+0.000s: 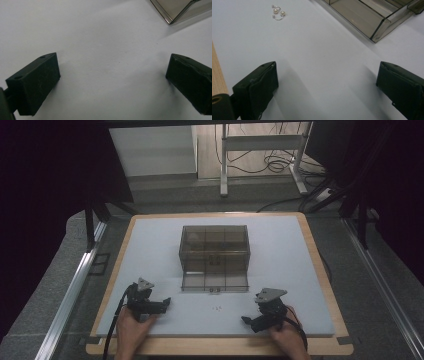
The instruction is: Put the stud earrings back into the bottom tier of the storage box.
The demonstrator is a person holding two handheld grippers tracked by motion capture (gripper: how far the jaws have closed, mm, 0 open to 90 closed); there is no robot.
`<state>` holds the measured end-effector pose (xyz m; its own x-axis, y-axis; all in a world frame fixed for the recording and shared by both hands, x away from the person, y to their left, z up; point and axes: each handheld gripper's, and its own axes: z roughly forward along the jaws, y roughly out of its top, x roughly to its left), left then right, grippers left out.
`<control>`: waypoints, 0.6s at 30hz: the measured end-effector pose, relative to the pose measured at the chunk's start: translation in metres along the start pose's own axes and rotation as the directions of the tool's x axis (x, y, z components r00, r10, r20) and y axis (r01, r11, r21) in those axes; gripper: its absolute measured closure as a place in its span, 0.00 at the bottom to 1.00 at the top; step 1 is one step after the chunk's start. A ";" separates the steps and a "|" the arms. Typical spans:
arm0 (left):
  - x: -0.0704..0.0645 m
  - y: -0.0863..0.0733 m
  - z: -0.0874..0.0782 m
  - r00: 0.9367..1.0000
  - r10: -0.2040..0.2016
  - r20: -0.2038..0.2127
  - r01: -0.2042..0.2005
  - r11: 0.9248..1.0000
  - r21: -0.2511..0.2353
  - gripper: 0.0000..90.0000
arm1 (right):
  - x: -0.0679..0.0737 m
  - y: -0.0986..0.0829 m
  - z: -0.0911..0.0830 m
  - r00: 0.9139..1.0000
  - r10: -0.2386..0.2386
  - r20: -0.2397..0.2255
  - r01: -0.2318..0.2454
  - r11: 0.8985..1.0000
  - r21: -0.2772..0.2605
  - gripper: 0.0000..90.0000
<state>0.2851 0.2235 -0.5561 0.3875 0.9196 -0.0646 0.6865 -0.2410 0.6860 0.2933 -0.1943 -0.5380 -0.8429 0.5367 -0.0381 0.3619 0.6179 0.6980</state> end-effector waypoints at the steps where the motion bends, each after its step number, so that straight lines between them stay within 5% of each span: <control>1: 0.000 0.000 0.000 1.000 0.000 0.001 0.000 1.000 0.000 0.00 | 0.000 0.000 0.000 1.000 -0.001 0.002 0.001 1.000 0.000 0.04; 18: 0.000 0.000 0.000 1.000 0.001 -0.001 -0.001 1.000 -0.001 0.00 | 0.000 0.000 0.000 1.000 0.000 -0.001 0.000 1.000 0.005 0.04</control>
<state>0.2849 0.2234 -0.5561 0.3871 0.9199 -0.0631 0.6856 -0.2414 0.6868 0.2935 -0.1942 -0.5376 -0.8431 0.5365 -0.0372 0.3643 0.6207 0.6943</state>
